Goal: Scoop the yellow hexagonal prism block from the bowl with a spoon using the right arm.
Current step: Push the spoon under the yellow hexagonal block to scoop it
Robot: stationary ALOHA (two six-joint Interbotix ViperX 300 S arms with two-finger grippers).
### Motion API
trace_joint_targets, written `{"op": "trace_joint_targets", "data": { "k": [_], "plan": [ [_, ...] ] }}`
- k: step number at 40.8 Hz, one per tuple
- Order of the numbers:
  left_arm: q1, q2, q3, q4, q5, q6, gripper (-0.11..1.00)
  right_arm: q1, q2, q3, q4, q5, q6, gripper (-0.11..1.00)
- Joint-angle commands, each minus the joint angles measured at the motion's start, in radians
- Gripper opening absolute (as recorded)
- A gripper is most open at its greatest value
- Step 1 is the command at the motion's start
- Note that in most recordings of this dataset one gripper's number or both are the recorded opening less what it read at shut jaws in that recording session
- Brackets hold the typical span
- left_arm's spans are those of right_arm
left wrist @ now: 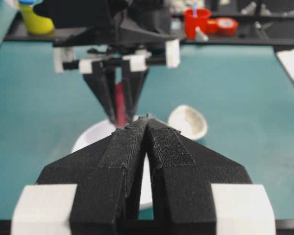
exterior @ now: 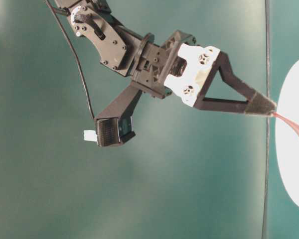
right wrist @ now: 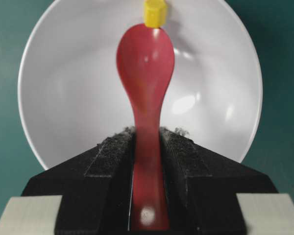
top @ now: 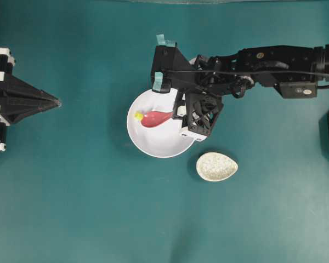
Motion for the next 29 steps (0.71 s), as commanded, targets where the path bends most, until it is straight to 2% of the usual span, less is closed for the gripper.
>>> {"op": "trace_joint_targets", "data": {
  "k": [1, 29],
  "plan": [
    [-0.002, 0.003, -0.026, 0.003, -0.003, -0.002, 0.01, 0.003, -0.014, -0.023, 0.002, -0.011, -0.002, 0.23],
    [-0.002, 0.005, -0.025, 0.002, -0.003, -0.005, 0.01, 0.003, -0.014, -0.014, 0.002, -0.041, -0.002, 0.23]
  ]
}}
